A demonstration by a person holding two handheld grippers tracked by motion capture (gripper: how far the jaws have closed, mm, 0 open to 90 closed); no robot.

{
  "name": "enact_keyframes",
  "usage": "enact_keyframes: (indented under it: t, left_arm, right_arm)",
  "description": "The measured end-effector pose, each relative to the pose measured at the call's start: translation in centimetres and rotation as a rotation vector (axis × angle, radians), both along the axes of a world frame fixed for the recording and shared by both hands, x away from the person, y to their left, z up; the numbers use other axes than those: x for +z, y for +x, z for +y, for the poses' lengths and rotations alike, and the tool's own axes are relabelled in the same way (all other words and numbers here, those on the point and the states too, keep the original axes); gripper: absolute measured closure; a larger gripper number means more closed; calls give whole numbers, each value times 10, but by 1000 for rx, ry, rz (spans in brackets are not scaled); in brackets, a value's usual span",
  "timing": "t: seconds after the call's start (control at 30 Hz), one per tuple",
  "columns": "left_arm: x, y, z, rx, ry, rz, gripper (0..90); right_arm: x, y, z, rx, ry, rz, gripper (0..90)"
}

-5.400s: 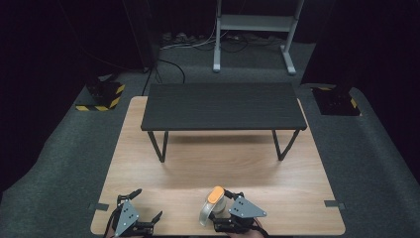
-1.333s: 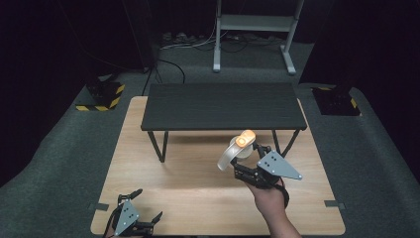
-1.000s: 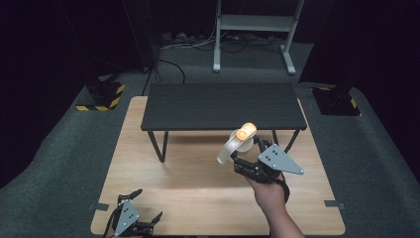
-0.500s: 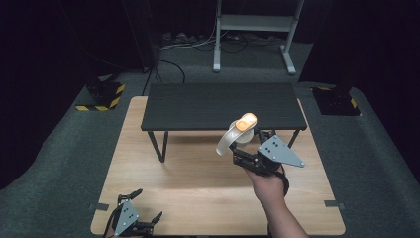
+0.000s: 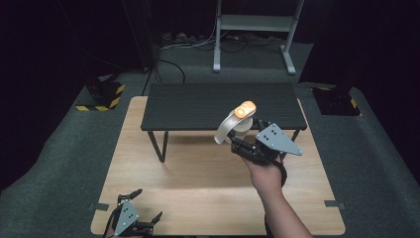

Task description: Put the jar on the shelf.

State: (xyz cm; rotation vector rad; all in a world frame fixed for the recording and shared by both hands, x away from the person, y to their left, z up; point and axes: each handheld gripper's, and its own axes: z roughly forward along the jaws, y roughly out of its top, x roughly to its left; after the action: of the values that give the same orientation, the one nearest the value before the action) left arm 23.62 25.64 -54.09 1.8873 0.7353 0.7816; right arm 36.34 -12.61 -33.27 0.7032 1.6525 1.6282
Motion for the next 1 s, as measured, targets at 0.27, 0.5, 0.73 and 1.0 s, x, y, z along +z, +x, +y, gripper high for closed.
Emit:
enact_keyframes:
  t: [0.27, 0.5, 0.73, 1.0]
  left_arm:
    - [0, 0, 0, -1, -1, -1, 6]
    - [0, 0, 1, -2, -3, -2, 6]
    - [0, -1, 1, -2, -4, -3, 7]
    - [0, -1, 1, -2, -6, -5, 7]
  right_arm:
    - [4, 10, 2, -16, -2, 3, 290]
    - [6, 20, 5, -30, -8, 4, 290]
    - [8, 28, 8, -39, -7, 7, 290]
    - [11, 37, 12, -51, -16, 8, 290]
